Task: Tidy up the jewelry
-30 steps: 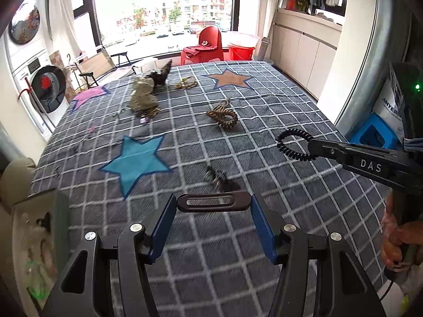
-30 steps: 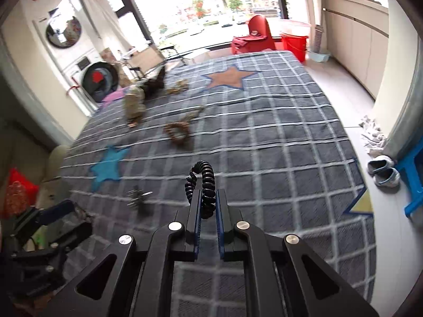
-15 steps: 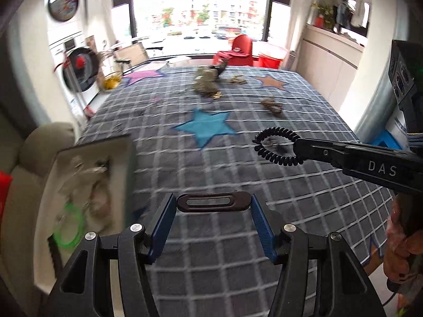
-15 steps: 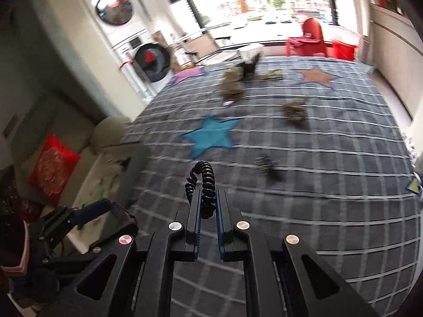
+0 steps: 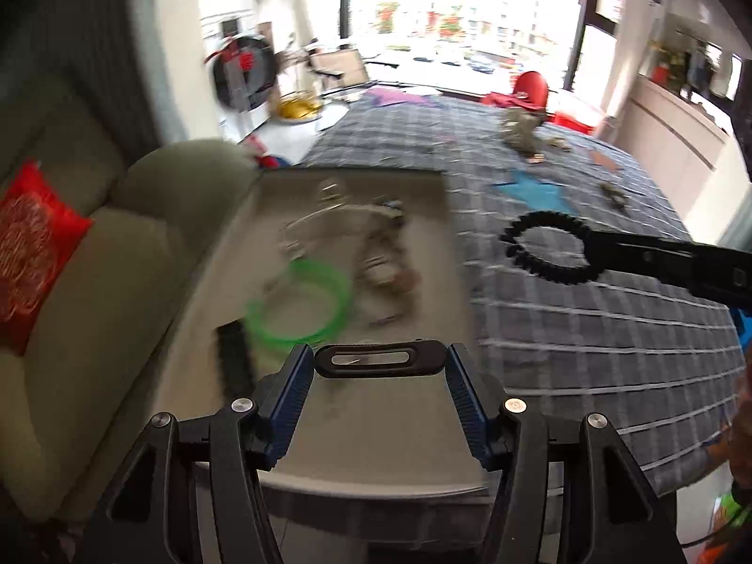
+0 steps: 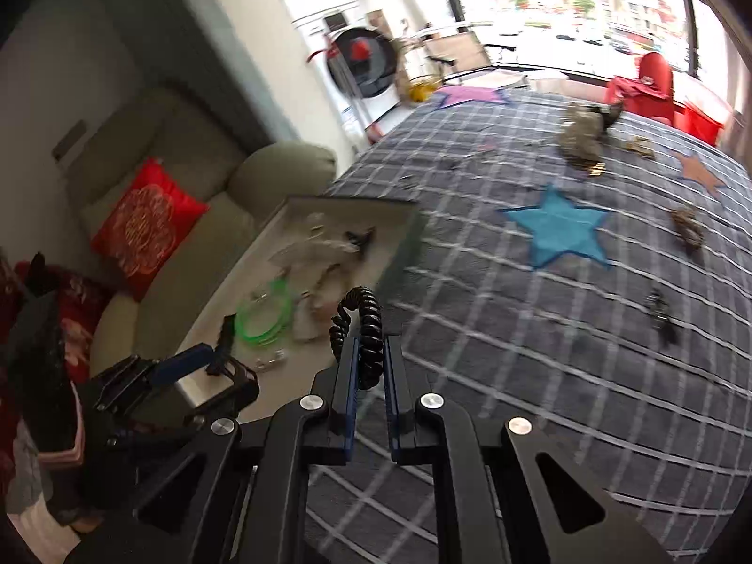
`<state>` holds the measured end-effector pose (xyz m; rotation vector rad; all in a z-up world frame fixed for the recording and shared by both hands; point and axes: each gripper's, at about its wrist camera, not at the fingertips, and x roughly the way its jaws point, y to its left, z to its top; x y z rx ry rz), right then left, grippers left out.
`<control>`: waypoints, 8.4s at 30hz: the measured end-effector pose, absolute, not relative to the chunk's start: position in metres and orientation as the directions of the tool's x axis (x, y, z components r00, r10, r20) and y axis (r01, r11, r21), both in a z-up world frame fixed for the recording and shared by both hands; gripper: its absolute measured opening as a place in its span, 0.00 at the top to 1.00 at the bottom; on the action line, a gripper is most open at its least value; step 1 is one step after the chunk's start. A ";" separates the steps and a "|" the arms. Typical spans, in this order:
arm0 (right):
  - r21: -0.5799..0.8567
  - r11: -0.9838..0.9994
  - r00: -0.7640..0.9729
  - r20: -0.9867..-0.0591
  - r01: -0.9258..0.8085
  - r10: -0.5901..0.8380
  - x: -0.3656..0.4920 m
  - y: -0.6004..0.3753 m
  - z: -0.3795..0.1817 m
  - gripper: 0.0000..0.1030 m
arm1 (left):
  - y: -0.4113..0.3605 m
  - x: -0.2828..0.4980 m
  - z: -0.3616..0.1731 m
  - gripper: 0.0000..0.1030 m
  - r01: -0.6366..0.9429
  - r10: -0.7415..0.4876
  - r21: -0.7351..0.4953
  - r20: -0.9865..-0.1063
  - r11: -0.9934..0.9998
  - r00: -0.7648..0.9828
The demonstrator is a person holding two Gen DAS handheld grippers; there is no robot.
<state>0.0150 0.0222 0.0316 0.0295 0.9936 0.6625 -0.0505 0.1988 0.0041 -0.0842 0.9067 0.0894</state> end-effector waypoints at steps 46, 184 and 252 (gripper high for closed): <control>0.218 0.783 0.197 -0.897 -0.583 0.397 0.036 0.135 -0.031 0.51 | 0.249 -0.032 -0.046 0.41 -0.208 0.109 0.004 -0.860 0.978 0.498; 0.011 0.892 0.606 -0.730 -0.453 0.317 -0.100 0.065 0.061 0.00 | 0.231 -0.167 0.040 0.00 -0.438 0.328 0.057 -0.749 0.897 0.575; 0.045 0.885 0.458 -0.843 -0.464 0.283 -0.007 0.087 0.008 0.00 | 0.240 -0.069 -0.011 0.00 -0.414 0.274 0.080 -0.859 0.907 0.433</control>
